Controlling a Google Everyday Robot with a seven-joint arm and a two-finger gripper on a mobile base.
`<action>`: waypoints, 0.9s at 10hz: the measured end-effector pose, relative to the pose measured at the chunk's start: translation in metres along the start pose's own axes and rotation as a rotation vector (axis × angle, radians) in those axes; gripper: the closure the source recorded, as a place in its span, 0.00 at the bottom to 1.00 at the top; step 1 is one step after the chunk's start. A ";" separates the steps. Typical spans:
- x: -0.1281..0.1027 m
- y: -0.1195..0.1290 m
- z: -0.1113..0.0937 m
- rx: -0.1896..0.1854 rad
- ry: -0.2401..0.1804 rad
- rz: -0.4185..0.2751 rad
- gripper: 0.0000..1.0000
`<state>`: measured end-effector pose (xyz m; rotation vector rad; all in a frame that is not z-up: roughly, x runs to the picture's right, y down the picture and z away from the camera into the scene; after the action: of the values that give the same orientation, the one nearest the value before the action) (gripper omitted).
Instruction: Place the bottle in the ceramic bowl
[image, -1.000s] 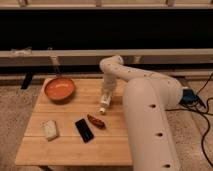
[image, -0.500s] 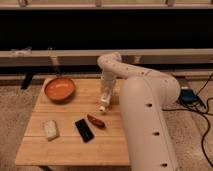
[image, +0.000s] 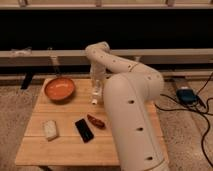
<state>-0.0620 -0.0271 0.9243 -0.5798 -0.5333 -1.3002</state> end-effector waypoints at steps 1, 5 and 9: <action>0.005 -0.019 -0.003 0.002 0.004 -0.031 1.00; 0.023 -0.091 -0.018 0.048 0.051 -0.155 1.00; 0.031 -0.160 -0.023 0.116 0.095 -0.276 1.00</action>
<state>-0.2119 -0.0919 0.9430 -0.3537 -0.6210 -1.5385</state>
